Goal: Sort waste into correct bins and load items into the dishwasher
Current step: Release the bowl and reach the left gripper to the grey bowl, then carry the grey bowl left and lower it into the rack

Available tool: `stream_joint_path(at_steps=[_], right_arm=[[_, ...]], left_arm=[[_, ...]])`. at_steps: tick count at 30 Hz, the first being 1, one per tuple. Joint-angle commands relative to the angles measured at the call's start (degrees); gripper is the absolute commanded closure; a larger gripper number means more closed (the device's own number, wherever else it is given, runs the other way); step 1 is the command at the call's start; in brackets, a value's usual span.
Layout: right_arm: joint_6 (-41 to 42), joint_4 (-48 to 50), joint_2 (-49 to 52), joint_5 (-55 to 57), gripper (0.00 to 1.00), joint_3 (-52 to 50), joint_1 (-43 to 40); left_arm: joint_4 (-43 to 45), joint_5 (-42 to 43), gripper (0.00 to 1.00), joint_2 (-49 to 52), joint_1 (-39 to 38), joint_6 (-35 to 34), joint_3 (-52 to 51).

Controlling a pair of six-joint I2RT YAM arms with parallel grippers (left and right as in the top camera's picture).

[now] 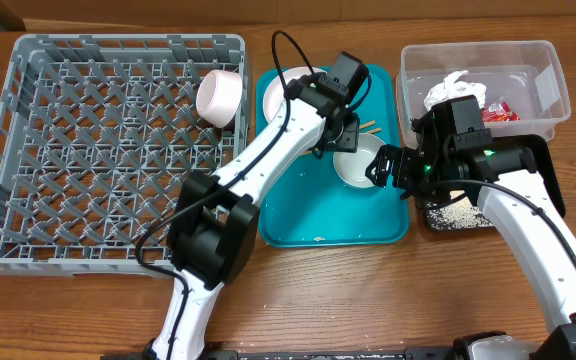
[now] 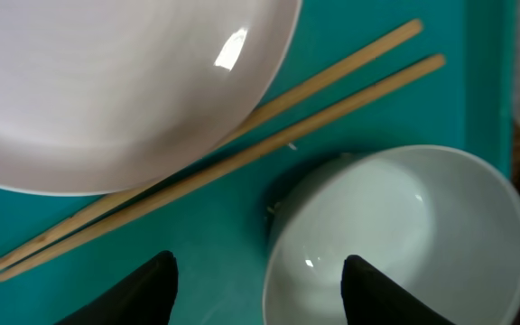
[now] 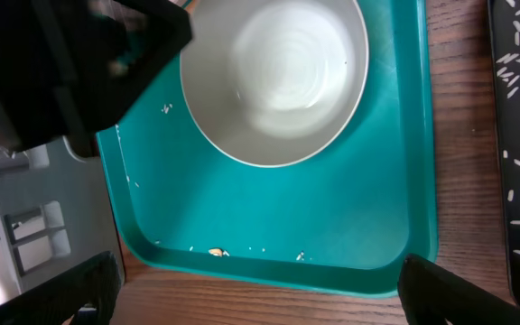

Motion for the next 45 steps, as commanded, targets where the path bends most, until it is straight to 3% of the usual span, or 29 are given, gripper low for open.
stream_joint_path(at_steps=[1,4,10,17,27,31,35,38,41,45], right_arm=[[-0.2,0.31,-0.98,0.33,0.0,1.42,0.26],[-0.2,0.28,-0.98,0.33,0.0,1.42,0.26],[-0.2,0.31,-0.98,0.33,0.0,1.42,0.26],[-0.2,0.28,-0.98,0.33,0.0,1.42,0.26],[-0.2,0.28,-0.98,0.33,0.0,1.42,0.26],[-0.2,0.31,-0.98,0.33,0.0,1.42,0.26],[-0.2,0.31,-0.98,0.33,0.0,1.42,0.26],[-0.2,0.28,-0.98,0.33,0.0,1.42,0.24],[-0.2,0.31,-0.98,0.33,0.0,1.42,0.26],[-0.2,0.31,-0.98,0.33,0.0,1.42,0.26]], left_arm=[[0.2,-1.11,0.45,3.34,-0.22,-3.23,-0.15],[0.33,0.26,0.56,4.33,-0.22,-3.45,-0.15],[0.37,0.74,0.96,4.37,-0.24,-3.41,-0.11],[-1.79,0.87,0.96,1.49,0.07,-1.95,1.16],[-8.37,-3.3,0.96,-14.69,3.3,6.69,1.4],[-15.96,-9.84,0.96,-21.86,7.48,10.01,1.38],[-24.92,-23.12,0.96,-26.69,11.32,10.34,1.38],[-31.65,-36.89,0.96,-28.06,12.83,3.21,1.38],[-39.76,-48.98,0.96,-28.13,13.09,-9.22,0.79],[-41.18,-56.3,0.96,-28.44,13.07,-17.44,-4.48]])
